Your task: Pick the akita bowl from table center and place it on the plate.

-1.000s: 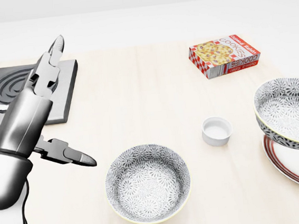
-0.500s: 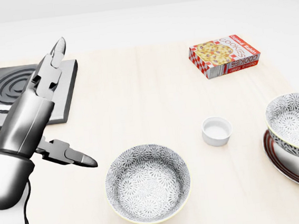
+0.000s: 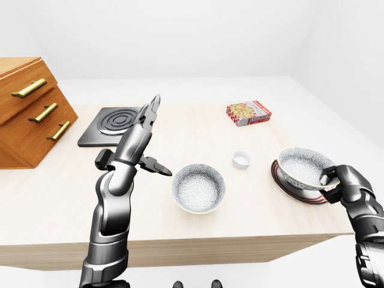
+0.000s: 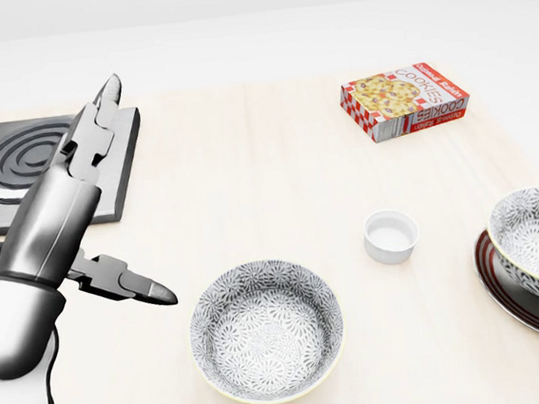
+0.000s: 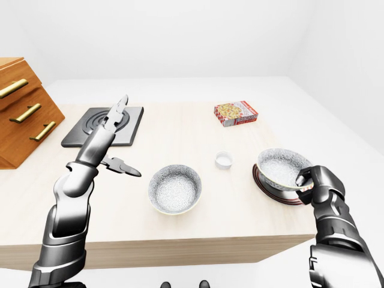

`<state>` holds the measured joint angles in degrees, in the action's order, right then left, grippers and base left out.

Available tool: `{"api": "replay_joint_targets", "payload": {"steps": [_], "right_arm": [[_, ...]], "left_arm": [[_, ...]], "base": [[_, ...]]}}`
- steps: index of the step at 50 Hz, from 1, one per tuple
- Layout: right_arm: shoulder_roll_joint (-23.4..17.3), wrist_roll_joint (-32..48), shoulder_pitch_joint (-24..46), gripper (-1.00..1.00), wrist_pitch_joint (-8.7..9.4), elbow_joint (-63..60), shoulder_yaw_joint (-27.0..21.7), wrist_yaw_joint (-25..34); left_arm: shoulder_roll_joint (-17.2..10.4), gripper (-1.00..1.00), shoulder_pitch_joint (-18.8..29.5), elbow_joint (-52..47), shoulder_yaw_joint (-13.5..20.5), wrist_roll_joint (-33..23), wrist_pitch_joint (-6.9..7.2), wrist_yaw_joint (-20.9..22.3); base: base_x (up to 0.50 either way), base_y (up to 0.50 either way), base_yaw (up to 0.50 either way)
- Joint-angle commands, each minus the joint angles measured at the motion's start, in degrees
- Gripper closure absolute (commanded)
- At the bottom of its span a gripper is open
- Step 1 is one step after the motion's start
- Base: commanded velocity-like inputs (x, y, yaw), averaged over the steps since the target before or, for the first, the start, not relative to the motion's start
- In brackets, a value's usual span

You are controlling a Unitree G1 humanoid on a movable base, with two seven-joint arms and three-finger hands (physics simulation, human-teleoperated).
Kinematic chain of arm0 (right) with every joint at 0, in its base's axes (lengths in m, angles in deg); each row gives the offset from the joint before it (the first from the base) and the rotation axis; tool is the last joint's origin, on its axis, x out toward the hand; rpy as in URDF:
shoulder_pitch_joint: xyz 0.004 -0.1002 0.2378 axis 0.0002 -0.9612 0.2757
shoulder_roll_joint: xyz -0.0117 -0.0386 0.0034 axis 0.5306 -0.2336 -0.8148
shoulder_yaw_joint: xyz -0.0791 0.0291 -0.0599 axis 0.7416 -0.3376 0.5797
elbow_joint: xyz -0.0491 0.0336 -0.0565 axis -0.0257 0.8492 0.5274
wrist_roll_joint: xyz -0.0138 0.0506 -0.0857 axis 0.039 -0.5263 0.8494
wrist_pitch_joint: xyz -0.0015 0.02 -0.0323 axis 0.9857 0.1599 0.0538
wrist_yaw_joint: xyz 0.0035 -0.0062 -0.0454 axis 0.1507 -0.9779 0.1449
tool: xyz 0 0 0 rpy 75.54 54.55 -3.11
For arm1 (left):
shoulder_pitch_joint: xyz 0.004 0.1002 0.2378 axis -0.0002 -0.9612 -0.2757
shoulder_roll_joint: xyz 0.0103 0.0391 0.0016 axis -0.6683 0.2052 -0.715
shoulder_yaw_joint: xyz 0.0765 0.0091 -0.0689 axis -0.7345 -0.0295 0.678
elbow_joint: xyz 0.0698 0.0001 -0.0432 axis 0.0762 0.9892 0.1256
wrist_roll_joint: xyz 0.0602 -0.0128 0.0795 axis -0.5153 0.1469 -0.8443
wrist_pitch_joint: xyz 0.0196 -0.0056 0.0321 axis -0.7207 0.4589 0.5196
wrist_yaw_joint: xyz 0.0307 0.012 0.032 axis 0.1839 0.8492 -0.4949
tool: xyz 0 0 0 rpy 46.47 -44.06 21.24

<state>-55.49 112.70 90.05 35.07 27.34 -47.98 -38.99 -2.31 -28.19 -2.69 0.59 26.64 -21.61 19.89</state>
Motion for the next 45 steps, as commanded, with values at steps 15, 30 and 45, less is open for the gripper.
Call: {"api": "replay_joint_targets", "payload": {"steps": [15,30,45], "right_arm": [[-1.23,1.26,-0.1,-1.0,0.0,-1.64,-1.61,-0.9],[-1.31,1.33,-5.44,-1.0,0.0,-17.32,-5.7,7.97],[-0.29,1.24,-13.45,-1.0,9.44,-53.1,-18.64,26.37]], "left_arm": [[0.15,-1.0,-0.41,0.8,0.0,0.14,0.0,-0.52],[0.47,-1.0,-0.97,0.15,-0.18,0.18,0.0,-0.66],[0.16,-1.0,-0.84,0.57,0.21,1.18,0.0,-0.94]], "base": [[0.0,0.0,0.0],[0.0,0.0,0.0],[0.0,0.0,0.0]]}}
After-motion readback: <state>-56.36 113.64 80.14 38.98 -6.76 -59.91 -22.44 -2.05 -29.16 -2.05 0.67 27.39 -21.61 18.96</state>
